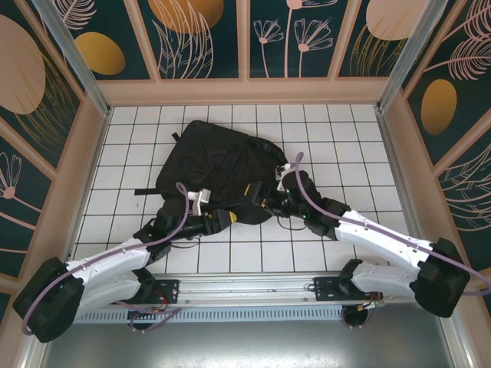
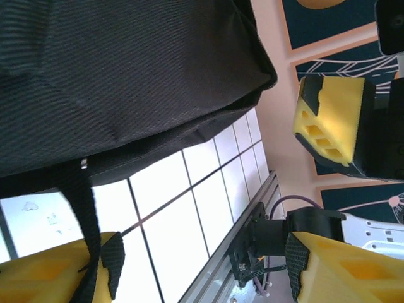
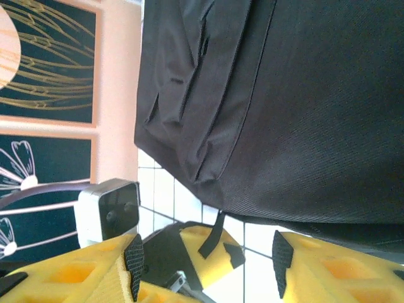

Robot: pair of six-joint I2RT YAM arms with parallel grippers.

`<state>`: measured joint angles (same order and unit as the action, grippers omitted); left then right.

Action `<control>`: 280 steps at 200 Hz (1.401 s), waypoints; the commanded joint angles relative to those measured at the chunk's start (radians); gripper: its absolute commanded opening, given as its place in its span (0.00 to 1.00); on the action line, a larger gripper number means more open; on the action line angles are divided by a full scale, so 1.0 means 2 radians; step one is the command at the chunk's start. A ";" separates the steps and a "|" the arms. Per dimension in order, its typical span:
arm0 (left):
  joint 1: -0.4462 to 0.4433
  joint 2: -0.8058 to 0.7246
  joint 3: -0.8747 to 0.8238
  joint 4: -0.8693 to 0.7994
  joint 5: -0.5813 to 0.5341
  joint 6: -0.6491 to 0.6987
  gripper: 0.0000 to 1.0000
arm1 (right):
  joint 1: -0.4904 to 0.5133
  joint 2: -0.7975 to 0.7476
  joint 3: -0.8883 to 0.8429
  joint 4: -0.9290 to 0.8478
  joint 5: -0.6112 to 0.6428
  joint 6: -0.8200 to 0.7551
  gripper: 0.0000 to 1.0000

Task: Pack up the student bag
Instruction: Zip the student bag at the center of the table.

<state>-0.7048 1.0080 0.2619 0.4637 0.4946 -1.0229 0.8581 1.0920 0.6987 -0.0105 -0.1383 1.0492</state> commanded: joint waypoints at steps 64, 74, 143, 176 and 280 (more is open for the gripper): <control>-0.005 -0.076 0.052 -0.167 -0.055 0.083 0.74 | 0.016 0.040 0.024 -0.068 0.016 -0.049 0.56; -0.005 -0.068 0.044 -0.164 -0.055 0.079 0.74 | 0.015 0.042 0.033 -0.081 0.026 -0.052 0.56; -0.005 -0.033 0.042 -0.163 -0.072 0.076 0.72 | 0.002 0.021 0.053 -0.121 0.043 -0.069 0.56; -0.005 -0.028 0.053 -0.167 -0.082 0.079 0.72 | -0.001 0.012 0.040 -0.115 0.041 -0.066 0.56; 0.001 -0.027 0.054 -0.161 -0.075 0.079 0.61 | -0.030 -0.022 0.034 -0.135 0.037 -0.084 0.57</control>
<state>-0.7086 0.9360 0.3756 0.1051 0.3130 -0.8661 0.8143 1.0775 0.7769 -0.2481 -0.0711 0.9134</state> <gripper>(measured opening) 0.638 0.566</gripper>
